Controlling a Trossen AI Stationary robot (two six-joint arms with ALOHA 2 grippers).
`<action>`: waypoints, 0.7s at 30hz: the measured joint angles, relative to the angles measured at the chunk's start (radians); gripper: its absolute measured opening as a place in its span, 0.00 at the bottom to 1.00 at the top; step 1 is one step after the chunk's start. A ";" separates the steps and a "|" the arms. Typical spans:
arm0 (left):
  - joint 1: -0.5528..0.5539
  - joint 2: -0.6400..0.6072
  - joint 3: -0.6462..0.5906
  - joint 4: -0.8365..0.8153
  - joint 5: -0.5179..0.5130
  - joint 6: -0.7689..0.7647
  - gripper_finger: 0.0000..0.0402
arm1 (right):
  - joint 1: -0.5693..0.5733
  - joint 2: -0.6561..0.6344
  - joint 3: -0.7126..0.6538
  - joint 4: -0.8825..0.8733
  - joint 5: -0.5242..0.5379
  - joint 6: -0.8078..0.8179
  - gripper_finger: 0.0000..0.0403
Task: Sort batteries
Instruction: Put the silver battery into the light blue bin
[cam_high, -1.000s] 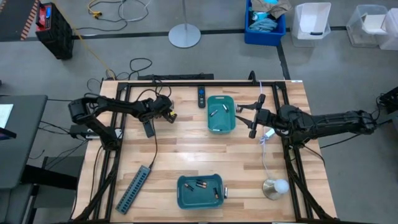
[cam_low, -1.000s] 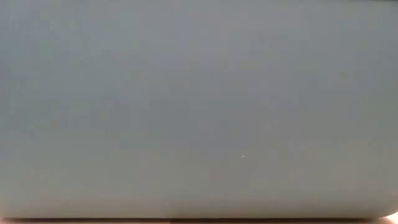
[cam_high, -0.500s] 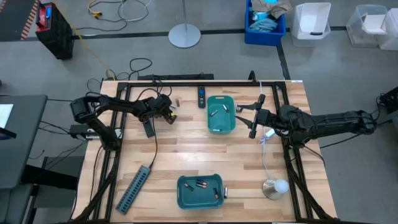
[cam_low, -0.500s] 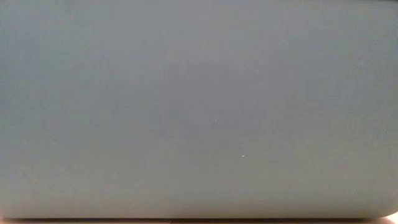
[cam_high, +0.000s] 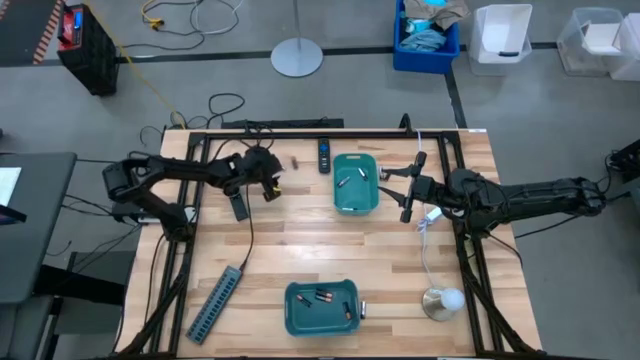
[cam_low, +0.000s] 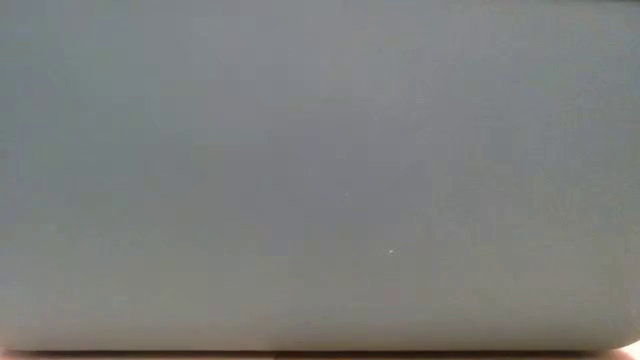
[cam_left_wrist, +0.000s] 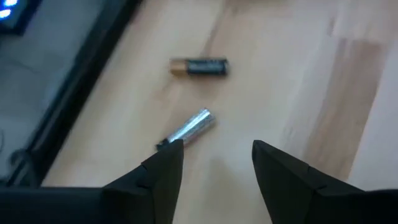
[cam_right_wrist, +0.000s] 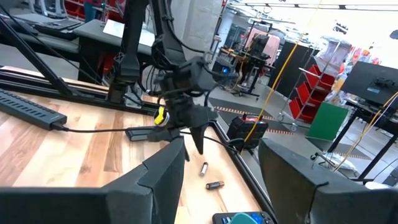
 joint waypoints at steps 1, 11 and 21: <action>0.013 0.017 0.006 -0.005 0.020 0.027 0.48 | 0.000 0.000 0.000 0.000 0.000 -0.003 0.55; 0.120 0.121 0.108 -0.015 0.070 0.211 0.56 | 0.000 0.000 0.000 0.000 -0.001 -0.004 0.55; 0.208 0.318 0.281 -0.126 0.250 0.288 0.56 | 0.000 0.000 0.000 -0.003 -0.002 -0.006 0.55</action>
